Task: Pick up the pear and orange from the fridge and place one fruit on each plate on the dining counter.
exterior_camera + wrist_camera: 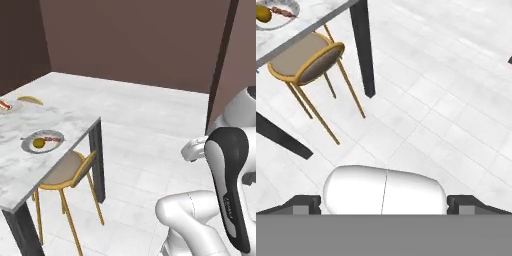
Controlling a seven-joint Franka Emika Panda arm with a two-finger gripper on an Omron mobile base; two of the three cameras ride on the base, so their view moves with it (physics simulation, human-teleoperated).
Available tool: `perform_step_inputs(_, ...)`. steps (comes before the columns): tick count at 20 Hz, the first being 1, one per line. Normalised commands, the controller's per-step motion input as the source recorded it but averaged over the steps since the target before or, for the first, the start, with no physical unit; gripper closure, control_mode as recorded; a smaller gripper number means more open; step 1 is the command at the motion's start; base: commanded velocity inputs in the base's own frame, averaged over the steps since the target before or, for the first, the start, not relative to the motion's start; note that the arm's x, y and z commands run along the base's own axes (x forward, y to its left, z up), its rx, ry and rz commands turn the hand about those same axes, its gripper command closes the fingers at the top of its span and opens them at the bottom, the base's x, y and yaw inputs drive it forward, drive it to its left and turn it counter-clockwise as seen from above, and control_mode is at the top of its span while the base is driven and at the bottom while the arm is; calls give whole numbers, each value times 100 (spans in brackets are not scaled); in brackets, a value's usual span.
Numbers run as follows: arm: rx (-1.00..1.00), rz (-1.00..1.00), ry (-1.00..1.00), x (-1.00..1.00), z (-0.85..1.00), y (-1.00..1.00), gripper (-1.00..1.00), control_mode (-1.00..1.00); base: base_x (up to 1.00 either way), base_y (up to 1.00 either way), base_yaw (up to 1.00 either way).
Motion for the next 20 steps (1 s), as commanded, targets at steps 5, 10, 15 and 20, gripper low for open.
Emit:
perform_step_inputs(5,0,0,0,0,0,0,-100,100,0,0,-99)
perform_step_inputs(10,0,0,0,0,0,0,-100,100,0,2,-99)
perform_step_inputs(15,0,0,0,0,0,0,-100,100,0,3,-97)
perform_step_inputs(20,0,0,0,0,0,0,-100,100,8,11,-94)
